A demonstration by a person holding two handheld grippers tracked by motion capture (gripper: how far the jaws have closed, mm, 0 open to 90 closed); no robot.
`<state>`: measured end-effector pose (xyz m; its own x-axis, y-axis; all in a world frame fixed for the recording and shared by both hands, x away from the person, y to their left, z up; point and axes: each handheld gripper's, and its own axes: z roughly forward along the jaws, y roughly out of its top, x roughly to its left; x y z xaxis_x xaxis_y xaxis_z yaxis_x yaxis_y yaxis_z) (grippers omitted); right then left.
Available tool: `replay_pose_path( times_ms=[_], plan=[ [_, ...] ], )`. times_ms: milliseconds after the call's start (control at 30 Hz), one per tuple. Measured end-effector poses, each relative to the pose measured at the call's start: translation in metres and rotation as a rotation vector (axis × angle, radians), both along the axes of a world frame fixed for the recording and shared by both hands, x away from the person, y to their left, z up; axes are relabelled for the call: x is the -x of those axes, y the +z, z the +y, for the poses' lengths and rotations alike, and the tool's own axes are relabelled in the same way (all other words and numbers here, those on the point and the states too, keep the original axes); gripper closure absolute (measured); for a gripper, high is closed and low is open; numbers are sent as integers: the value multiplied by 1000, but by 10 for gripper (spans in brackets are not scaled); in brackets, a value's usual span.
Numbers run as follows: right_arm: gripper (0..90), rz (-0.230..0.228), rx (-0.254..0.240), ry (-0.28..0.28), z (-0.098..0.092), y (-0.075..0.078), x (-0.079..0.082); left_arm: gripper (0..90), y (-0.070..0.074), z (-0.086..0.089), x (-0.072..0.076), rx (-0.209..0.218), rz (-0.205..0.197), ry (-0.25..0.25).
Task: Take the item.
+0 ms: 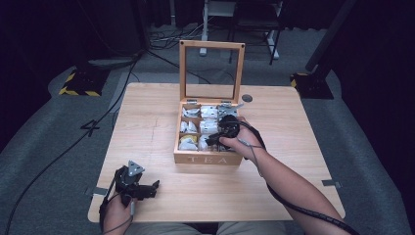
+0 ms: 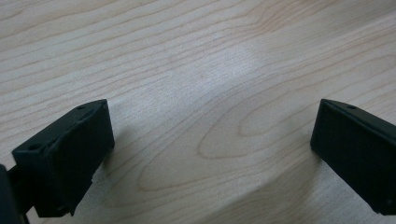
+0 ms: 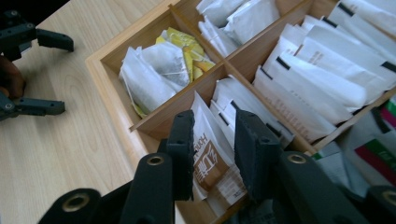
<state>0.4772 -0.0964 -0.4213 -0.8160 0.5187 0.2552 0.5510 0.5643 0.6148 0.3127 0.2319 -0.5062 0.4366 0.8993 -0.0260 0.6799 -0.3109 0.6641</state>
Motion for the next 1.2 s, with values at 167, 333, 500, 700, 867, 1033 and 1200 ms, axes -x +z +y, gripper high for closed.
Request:
replay_pose_path(
  times_ms=[167,333,500,700,867,1033,1200],
  plan=[
    [723,23,18,26,6,-1,5,0,0,0,0,1,0,0],
    [734,36,53,51,13,-6,6,0,0,0,0,2,0,0],
    [791,50,102,74,19,-12,5,0,0,0,0,0,0,-3],
    [900,25,163,120,23,-12,5,0,0,0,-1,-2,1,-7],
    [900,-12,166,139,23,-6,6,0,0,0,-1,-1,0,-8],
    [900,-39,139,130,17,5,7,0,0,0,-2,2,1,-7],
    [900,-77,96,118,10,17,7,0,0,0,-2,-1,0,-13]
  ],
)
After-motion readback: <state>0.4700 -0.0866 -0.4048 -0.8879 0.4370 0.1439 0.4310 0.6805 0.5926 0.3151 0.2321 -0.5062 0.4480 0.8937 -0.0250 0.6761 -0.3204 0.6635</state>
